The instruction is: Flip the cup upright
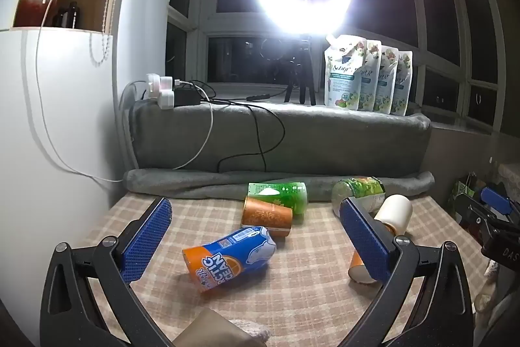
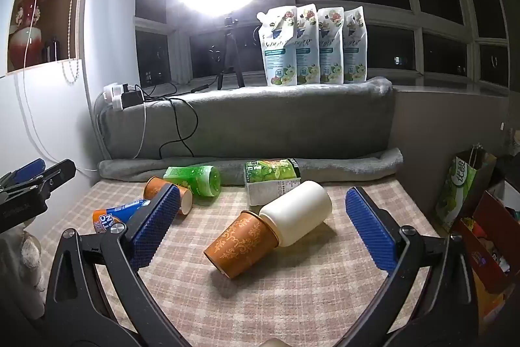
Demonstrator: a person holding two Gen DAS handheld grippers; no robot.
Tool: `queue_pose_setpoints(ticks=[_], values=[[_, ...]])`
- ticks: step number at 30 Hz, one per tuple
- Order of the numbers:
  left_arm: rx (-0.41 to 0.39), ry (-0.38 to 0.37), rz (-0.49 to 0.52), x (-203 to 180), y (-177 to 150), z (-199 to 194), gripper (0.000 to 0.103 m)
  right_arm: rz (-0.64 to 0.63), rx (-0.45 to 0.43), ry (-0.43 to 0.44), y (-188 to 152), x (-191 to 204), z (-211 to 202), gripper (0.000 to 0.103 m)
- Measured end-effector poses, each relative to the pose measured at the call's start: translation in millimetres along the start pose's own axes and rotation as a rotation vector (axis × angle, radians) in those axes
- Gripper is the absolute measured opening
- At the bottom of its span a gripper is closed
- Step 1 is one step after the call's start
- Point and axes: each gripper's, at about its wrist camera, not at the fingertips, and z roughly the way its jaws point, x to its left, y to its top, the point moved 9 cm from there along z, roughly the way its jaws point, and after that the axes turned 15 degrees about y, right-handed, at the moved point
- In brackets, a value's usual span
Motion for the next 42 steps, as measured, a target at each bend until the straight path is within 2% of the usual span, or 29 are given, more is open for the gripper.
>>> queue_pose_setpoints(ticks=[14,42], values=[[0.025,0.003,-0.024,6.8,-6.8,1.7,0.103,-0.007,-0.001,0.000,-2.9,3.5,1.9,0.103],[0.026,0.003,-0.022,7.7,-5.9,0.4,0.103,-0.010,-0.003,-0.006,-0.6,0.6,-0.1,0.103]])
